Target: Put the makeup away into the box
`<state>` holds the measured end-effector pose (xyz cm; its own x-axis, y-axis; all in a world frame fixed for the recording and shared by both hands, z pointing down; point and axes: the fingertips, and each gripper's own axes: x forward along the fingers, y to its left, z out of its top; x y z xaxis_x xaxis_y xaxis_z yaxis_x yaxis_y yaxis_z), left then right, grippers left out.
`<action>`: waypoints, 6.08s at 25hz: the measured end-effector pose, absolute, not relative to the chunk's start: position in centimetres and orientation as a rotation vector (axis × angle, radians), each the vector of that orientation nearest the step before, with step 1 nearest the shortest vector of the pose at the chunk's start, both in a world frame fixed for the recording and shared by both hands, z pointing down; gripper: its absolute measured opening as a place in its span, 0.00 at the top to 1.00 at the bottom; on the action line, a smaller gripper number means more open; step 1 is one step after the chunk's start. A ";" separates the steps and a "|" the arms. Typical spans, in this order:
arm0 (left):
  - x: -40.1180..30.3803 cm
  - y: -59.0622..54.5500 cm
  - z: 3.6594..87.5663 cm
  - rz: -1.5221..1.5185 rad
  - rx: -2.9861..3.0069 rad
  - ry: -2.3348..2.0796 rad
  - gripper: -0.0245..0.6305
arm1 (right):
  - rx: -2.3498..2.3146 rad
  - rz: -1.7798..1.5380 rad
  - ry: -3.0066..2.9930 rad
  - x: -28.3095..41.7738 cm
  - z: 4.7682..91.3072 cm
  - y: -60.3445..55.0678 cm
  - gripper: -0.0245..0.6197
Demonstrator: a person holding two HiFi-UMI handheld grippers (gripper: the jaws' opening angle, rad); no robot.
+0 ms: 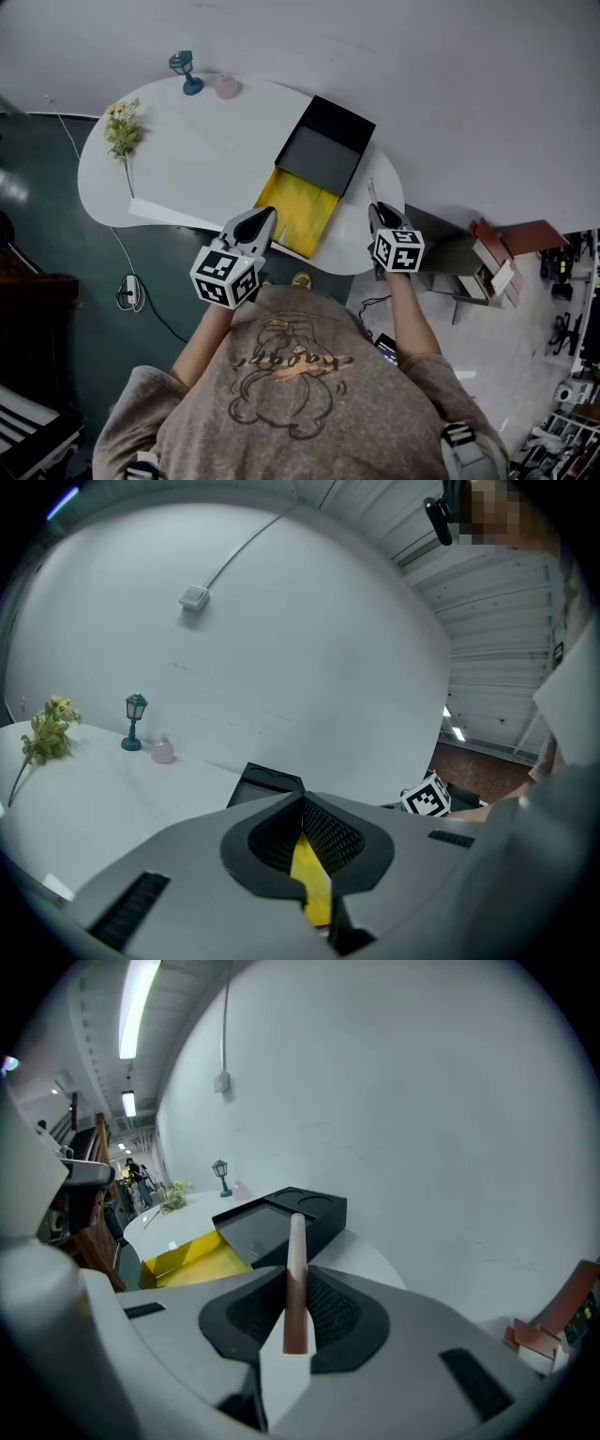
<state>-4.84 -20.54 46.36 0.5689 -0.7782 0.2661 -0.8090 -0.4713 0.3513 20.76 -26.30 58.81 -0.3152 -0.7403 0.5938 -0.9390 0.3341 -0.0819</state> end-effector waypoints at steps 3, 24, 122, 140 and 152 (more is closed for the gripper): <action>-4.8 -20.4 46.3 0.090 2.367 -1.279 0.93 | 1.452 0.537 -2.219 19.3 56.5 -26.8 0.85; -7.3 -20.0 46.2 0.065 2.320 -1.360 0.93 | 1.070 0.282 -2.517 7.1 50.0 -27.5 0.85; -12.4 -22.4 48.4 0.052 2.168 -1.441 0.93 | 0.555 0.157 -2.041 -1.2 66.3 -27.8 0.77; -8.4 -23.2 48.0 0.065 2.257 -1.328 0.93 | 0.853 0.229 -2.271 2.1 56.8 -28.2 0.77; -5.5 -23.7 47.3 0.083 2.329 -1.239 0.93 | 1.182 0.387 -2.342 9.8 52.5 -26.6 0.77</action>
<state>-5.49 -23.74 47.28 0.5847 -0.7623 0.2775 -0.7924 -0.4632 0.3969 9.81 -26.59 52.45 -0.5084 -0.6727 0.5376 -0.8098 0.5858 -0.0329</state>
